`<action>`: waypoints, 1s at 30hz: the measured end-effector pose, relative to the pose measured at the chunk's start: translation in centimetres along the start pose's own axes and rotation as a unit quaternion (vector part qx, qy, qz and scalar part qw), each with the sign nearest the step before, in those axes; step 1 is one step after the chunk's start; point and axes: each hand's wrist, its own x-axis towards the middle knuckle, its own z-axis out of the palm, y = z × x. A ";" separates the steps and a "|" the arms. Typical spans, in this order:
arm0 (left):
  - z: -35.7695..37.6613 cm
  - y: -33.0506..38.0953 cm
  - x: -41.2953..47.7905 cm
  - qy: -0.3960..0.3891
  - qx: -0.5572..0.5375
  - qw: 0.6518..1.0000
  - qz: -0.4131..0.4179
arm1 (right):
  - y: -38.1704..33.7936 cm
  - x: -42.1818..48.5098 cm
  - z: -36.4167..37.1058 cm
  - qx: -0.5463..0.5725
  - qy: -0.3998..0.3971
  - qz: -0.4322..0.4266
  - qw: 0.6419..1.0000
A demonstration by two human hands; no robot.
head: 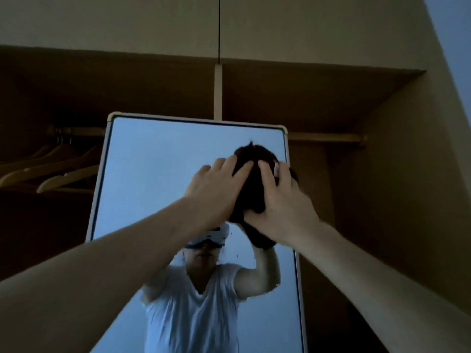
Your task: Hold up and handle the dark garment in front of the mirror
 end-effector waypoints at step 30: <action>3.0 -1.1 -3.3 0.016 -0.010 0.999 0.039 | 0.3 -1.4 4.0 -0.064 0.071 -0.035 0.995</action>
